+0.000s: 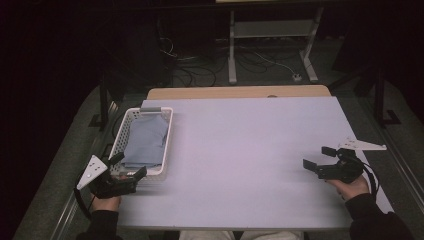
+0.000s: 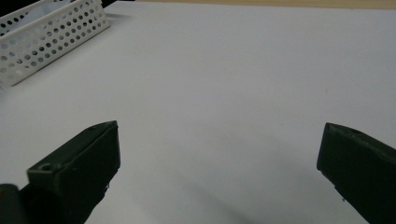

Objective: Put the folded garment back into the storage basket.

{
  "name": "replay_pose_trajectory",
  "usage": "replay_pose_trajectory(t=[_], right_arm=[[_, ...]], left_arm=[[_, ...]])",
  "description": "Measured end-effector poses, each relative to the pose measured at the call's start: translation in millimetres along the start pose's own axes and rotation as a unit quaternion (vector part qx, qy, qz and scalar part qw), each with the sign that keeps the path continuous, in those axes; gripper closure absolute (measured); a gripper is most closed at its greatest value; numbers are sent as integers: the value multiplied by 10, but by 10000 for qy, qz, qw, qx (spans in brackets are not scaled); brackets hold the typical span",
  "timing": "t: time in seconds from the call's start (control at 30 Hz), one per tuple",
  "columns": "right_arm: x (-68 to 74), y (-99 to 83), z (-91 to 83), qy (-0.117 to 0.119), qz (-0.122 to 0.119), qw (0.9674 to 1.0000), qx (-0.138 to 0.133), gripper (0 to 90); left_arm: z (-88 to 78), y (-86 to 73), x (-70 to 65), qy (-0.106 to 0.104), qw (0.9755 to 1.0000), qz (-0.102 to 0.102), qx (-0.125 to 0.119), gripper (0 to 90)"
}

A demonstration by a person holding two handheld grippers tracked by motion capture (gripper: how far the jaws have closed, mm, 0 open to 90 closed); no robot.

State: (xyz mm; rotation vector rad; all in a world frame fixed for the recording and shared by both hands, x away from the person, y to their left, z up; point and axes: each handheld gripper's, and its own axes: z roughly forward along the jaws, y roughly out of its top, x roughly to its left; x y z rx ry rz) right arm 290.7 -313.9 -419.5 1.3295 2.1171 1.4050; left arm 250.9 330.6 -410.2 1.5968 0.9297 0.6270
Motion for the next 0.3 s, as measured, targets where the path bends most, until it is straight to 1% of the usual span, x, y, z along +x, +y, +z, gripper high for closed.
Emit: replay_pose_trajectory(t=[0.07,0.3], right_arm=[[-16,-54,-21,-62,-3,10000,41,0],[-30,-136,-46,-117,24,9998,168,0]], left_arm=[[0,1,-1,0,10000,2,-1,0],[1,5,-4,-2,10000,12,-3,0]])
